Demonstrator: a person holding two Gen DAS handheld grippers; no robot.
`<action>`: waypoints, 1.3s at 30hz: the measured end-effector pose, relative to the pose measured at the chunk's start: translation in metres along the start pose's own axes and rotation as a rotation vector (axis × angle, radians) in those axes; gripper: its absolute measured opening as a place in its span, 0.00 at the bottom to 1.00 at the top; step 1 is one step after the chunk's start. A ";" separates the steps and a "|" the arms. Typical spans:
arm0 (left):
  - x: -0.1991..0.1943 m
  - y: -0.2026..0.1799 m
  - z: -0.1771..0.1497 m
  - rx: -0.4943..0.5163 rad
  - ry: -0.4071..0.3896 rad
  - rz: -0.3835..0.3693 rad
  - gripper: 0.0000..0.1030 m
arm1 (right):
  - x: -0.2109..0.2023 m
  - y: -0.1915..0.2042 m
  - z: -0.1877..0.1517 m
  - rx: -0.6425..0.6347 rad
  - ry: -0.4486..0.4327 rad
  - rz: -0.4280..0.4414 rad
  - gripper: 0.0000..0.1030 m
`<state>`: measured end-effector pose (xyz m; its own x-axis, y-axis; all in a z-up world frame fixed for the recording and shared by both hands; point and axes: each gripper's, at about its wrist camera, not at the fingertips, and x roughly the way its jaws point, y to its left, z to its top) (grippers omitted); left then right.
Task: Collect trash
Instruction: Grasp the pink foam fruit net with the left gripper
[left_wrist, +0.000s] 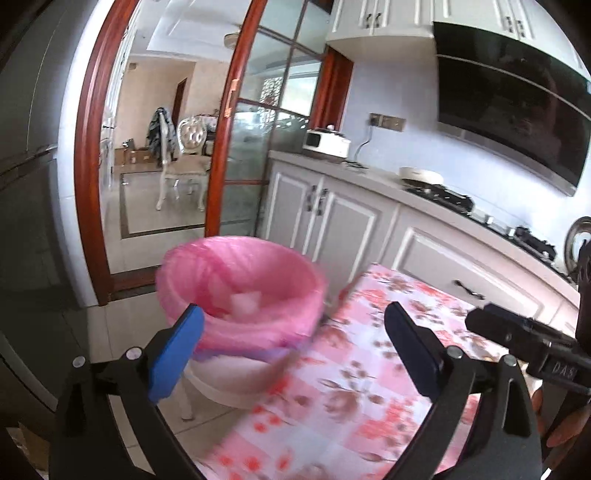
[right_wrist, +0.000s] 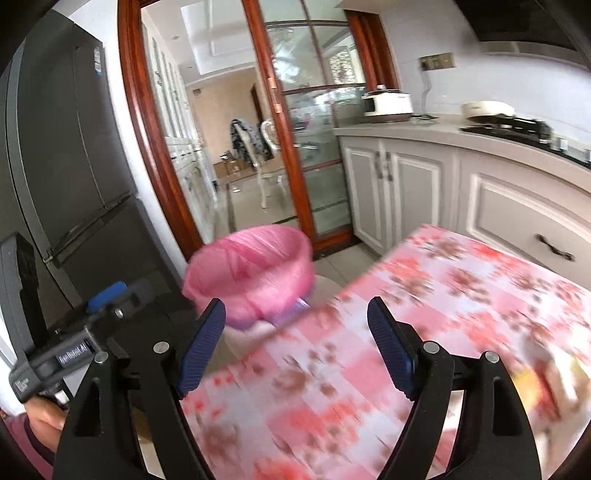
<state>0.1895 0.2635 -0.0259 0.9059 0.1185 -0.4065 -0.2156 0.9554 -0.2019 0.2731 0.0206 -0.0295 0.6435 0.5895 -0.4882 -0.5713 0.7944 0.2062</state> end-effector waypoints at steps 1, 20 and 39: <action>-0.003 -0.007 -0.004 -0.002 0.001 -0.008 0.92 | -0.010 -0.005 -0.005 0.000 -0.005 -0.013 0.73; -0.031 -0.164 -0.090 0.196 0.110 -0.243 0.92 | -0.165 -0.134 -0.114 0.152 -0.055 -0.312 0.73; -0.006 -0.279 -0.189 0.319 0.299 -0.423 0.87 | -0.207 -0.198 -0.177 0.310 -0.053 -0.410 0.73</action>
<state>0.1754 -0.0549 -0.1353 0.7374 -0.3259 -0.5916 0.3026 0.9425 -0.1420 0.1627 -0.2844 -0.1194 0.8126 0.2211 -0.5392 -0.0944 0.9630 0.2526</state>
